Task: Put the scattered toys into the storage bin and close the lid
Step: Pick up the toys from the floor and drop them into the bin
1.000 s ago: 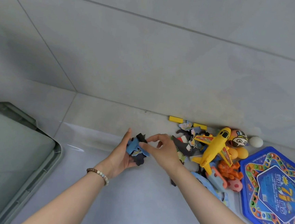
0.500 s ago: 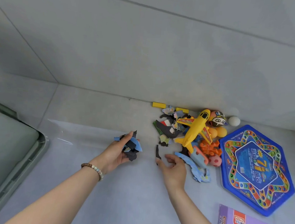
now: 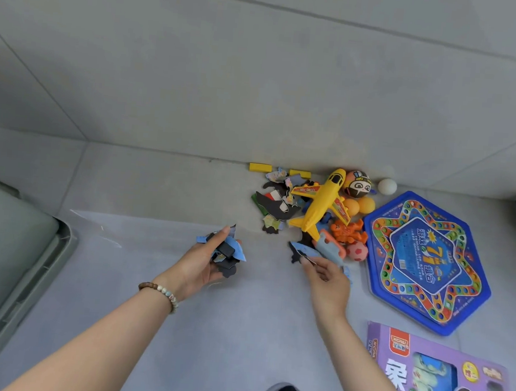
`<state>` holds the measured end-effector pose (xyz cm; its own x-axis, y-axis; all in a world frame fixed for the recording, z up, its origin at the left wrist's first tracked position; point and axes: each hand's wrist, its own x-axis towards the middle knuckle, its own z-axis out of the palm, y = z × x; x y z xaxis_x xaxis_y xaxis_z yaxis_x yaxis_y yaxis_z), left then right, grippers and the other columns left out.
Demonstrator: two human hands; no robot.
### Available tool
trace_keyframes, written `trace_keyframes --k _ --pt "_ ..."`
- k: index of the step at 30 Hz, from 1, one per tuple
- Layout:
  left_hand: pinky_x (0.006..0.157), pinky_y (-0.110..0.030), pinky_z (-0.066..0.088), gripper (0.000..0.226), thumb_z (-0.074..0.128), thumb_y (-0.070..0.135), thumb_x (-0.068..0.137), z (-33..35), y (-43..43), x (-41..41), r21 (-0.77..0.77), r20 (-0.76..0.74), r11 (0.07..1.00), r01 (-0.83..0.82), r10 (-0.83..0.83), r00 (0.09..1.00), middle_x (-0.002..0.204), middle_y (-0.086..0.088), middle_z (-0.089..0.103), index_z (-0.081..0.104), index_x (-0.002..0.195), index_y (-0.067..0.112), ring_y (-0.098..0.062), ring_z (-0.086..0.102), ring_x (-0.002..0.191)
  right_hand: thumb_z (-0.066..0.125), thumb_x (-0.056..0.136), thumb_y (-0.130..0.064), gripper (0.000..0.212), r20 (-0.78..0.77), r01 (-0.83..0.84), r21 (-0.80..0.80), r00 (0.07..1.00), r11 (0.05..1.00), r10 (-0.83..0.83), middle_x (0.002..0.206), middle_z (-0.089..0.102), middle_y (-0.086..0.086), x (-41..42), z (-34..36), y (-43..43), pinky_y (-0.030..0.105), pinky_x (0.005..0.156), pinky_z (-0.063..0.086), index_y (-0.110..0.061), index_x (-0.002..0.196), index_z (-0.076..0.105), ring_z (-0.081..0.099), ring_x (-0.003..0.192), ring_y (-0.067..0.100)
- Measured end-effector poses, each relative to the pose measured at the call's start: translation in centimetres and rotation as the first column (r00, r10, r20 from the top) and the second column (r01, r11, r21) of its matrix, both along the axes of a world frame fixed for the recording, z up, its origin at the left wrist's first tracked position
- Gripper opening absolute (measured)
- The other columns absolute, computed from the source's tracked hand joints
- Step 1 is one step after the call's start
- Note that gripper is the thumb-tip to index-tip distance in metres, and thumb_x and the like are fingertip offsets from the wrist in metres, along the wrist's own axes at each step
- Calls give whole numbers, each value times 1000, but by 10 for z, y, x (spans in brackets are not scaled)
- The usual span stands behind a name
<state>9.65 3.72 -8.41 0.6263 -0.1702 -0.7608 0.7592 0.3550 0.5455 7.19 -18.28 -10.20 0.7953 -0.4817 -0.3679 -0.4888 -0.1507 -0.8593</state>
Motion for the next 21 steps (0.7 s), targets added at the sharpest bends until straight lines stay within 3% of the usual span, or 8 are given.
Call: trace_keyframes --k 5,7,10,12,15,21 --pt "67 -29 50 36 51 41 93 2 -27 2 -15 -5 999 28 -28 1000 92 -2 63 61 118 17 -17 56 62 74 78 -11 9 -101 73 -130 991 989 -87 80 65 4 -13 -4 -58 7 57 43 -10 84 67 59 74 16" --pt "72 -31 50 36 51 41 93 1 -35 3 -17 -15 999 29 -29 999 88 -2 63 62 117 16 -19 54 68 77 75 -15 16 -136 73 -179 986 981 -98 87 62 7 -11 -10 -65 19 64 42 -10 84 65 57 80 19" --pt "76 -33 49 38 51 42 92 0 -42 6 -12 -30 999 41 -42 999 80 -2 62 63 109 10 -20 50 69 82 70 -18 34 -134 26 -261 989 965 -63 102 50 5 -10 -16 -65 25 79 40 -11 95 60 52 89 17" --pt "77 -33 48 39 52 43 91 -1 -45 6 -7 -33 999 53 -53 998 79 -4 62 64 102 8 -20 50 68 82 70 -17 43 -151 -17 -249 988 968 -21 105 49 3 -11 -16 -60 24 79 39 -10 104 57 50 91 15" --pt "75 -31 49 43 51 44 92 -3 -47 4 3 -45 997 80 -79 996 65 0 61 63 107 6 -18 51 64 81 71 -17 51 -194 14 -152 980 988 -44 97 53 3 -7 -12 -55 25 73 39 -11 112 51 52 86 17" --pt "74 -30 49 41 51 43 92 -5 -47 2 0 -54 998 67 -67 996 86 -4 62 62 109 8 -20 52 71 84 65 -24 29 -353 -55 -49 935 997 34 76 59 0 4 -19 -51 26 62 41 -13 82 63 54 69 15"
